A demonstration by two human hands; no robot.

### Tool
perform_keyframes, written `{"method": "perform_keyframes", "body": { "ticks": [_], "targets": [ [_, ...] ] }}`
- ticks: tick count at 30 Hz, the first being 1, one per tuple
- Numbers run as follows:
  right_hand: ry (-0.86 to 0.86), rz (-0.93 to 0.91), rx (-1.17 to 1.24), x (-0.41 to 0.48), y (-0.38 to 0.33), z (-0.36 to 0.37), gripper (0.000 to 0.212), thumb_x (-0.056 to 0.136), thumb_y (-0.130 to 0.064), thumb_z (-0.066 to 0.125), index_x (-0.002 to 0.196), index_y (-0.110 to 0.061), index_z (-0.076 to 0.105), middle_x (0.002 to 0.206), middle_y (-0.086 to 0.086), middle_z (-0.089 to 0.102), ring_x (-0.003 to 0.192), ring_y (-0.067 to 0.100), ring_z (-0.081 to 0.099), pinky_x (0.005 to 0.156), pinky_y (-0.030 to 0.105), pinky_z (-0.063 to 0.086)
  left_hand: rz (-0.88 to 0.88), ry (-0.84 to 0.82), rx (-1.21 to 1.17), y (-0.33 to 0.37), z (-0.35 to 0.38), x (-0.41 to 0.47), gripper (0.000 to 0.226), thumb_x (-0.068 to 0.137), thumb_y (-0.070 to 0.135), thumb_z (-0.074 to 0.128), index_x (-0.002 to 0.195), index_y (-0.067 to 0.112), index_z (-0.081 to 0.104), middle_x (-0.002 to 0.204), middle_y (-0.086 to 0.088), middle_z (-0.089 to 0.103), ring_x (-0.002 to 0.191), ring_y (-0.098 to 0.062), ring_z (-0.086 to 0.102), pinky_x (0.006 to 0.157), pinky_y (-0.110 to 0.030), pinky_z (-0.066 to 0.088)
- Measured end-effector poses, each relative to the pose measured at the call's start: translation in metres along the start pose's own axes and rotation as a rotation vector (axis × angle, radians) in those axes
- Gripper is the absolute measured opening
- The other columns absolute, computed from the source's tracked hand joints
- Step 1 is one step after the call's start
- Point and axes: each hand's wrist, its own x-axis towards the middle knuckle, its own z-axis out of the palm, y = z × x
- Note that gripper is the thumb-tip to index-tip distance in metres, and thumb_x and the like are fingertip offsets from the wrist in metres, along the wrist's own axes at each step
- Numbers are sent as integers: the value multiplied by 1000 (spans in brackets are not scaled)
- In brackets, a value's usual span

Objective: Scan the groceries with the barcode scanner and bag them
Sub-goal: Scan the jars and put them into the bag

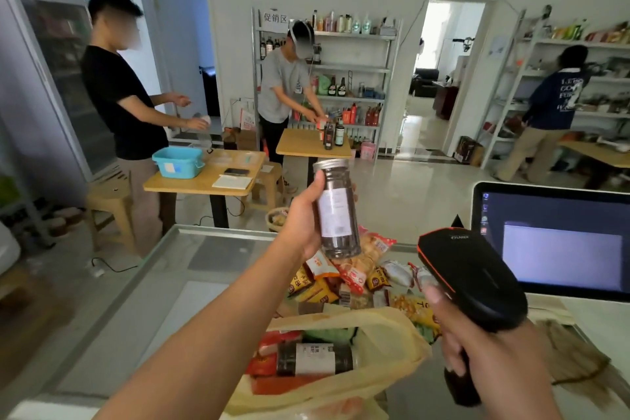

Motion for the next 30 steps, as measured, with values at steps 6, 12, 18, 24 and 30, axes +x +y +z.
{"method": "perform_keyframes", "body": {
  "ticks": [6, 12, 18, 24, 30],
  "targets": [
    [-27, 119, 80, -10, 11, 10, 35, 70, -24, 82, 69, 2, 59, 43, 14, 45, 35, 20, 42, 50, 33, 42, -7, 47, 218, -9, 31, 10, 61, 76, 59, 69, 111, 9, 60, 90, -8, 68, 82, -25, 68, 81, -44, 56],
    [19, 124, 73, -11, 21, 4, 28, 69, -21, 85, 75, -4, 64, 44, 9, 52, 37, 20, 47, 48, 30, 42, 89, 70, 314, -13, 68, 16, 21, 90, 37, 70, 99, 20, 63, 79, -2, 73, 78, -22, 73, 77, -38, 60],
    [71, 120, 106, -15, 30, 3, 24, 67, -9, 86, 80, -9, 66, 44, -4, 51, 46, 21, 47, 52, 24, 35, 118, 56, 352, -14, 82, 20, 19, 91, 39, 68, 100, 23, 63, 96, -11, 76, 85, -26, 75, 85, -43, 60],
    [50, 119, 109, -16, 36, -1, 21, 68, -9, 84, 81, -9, 67, 44, -4, 53, 50, 20, 47, 53, 28, 35, 128, 52, 359, -17, 88, 18, 20, 91, 39, 67, 101, 22, 64, 92, -10, 75, 88, -30, 74, 83, -42, 60],
    [42, 93, 112, -20, 39, -4, 19, 70, -10, 84, 73, -8, 65, 42, -6, 51, 46, 17, 45, 55, 25, 33, 114, 49, 370, -17, 92, 15, 19, 91, 37, 68, 100, 21, 63, 102, -18, 74, 87, -29, 73, 84, -44, 60]
  ]
}}
